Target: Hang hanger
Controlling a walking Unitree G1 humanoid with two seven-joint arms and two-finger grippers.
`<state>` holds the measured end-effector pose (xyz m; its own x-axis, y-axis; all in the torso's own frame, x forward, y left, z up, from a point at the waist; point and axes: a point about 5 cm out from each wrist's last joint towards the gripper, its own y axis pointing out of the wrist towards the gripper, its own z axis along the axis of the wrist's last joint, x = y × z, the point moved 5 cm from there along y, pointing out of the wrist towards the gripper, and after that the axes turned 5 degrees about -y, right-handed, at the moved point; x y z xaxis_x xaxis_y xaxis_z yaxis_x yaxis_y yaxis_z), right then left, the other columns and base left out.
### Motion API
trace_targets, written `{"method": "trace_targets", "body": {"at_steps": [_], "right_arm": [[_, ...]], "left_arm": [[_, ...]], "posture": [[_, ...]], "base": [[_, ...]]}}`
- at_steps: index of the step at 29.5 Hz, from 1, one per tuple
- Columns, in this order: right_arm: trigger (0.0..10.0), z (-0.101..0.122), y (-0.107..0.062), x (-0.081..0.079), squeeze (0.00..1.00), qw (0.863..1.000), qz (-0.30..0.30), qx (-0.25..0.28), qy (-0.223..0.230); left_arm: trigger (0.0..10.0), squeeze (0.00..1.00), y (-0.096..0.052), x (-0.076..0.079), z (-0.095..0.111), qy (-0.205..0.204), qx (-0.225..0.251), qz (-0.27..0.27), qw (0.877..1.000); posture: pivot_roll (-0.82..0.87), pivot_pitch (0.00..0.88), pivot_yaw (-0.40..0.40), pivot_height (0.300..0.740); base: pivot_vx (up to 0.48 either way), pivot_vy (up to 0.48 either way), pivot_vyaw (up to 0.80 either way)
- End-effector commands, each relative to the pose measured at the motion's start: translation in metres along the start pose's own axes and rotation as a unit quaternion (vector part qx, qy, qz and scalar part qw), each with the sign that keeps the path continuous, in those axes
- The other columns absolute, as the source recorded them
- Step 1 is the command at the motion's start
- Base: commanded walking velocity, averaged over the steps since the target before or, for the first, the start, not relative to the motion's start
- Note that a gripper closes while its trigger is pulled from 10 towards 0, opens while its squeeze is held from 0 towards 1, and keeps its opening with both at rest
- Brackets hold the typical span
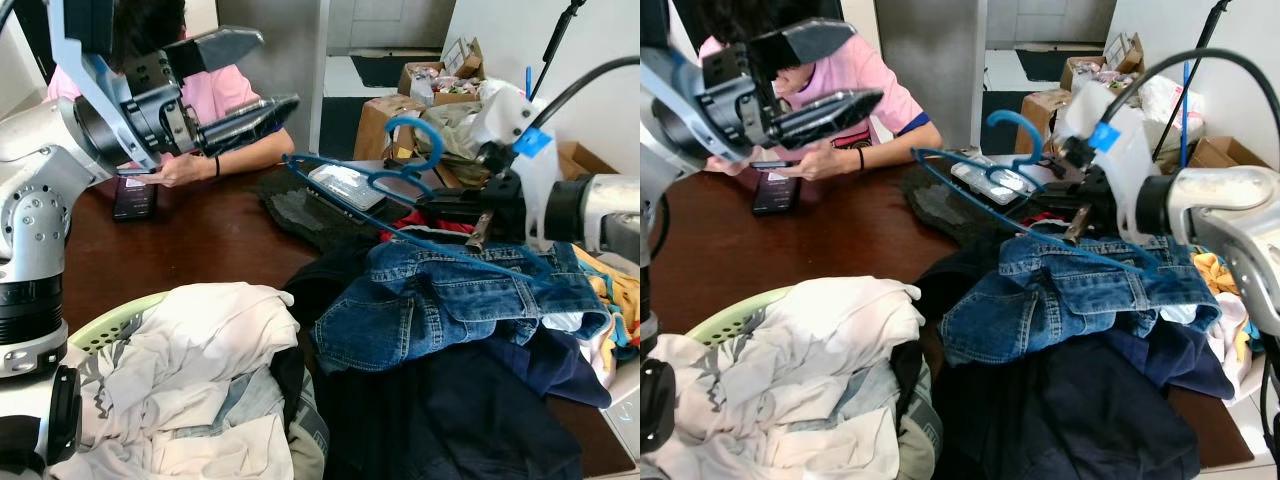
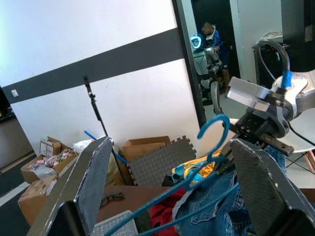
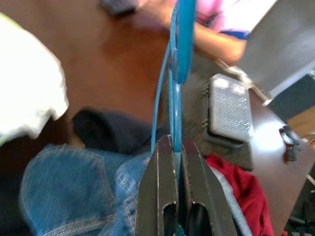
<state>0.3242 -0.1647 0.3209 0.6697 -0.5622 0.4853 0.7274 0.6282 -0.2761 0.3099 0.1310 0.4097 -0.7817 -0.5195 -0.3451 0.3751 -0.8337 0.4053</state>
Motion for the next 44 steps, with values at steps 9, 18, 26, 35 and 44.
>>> {"method": "trace_targets", "body": {"at_steps": [9,18,26,35,44], "right_arm": [[10.0,0.007,-0.006,0.037,0.00,0.969,-0.143,0.119,0.164],[10.0,0.024,-0.007,0.046,0.00,0.946,-0.159,0.183,0.213],[10.0,0.025,-0.005,0.039,0.00,0.949,-0.146,0.182,0.210],[10.0,0.020,0.002,0.028,0.00,0.952,-0.146,0.171,0.206],[10.0,0.011,0.012,0.017,0.00,0.952,-0.143,0.163,0.217]], "left_arm": [[10.0,0.00,-0.038,-0.029,-0.055,-0.025,-0.069,0.269,0.960],[10.0,0.00,-0.034,-0.023,-0.067,-0.018,-0.080,0.316,0.945],[10.0,0.00,-0.035,-0.031,-0.056,0.011,-0.077,0.335,0.939],[10.0,0.00,-0.040,-0.037,-0.049,0.034,-0.077,0.370,0.925],[10.0,0.00,-0.035,-0.026,-0.054,0.023,-0.077,0.379,0.922]], "posture": [[0.04,0.091,-0.027,0.740],[0.04,0.086,-0.028,0.740],[0.04,0.082,-0.023,0.740],[0.04,0.077,-0.022,0.740],[0.05,0.071,-0.022,0.740]], "base": [[0.000,0.000,0.00],[-0.116,0.000,0.00],[-0.345,0.000,0.00],[-0.347,0.000,0.00],[-0.365,0.000,0.00]]}}
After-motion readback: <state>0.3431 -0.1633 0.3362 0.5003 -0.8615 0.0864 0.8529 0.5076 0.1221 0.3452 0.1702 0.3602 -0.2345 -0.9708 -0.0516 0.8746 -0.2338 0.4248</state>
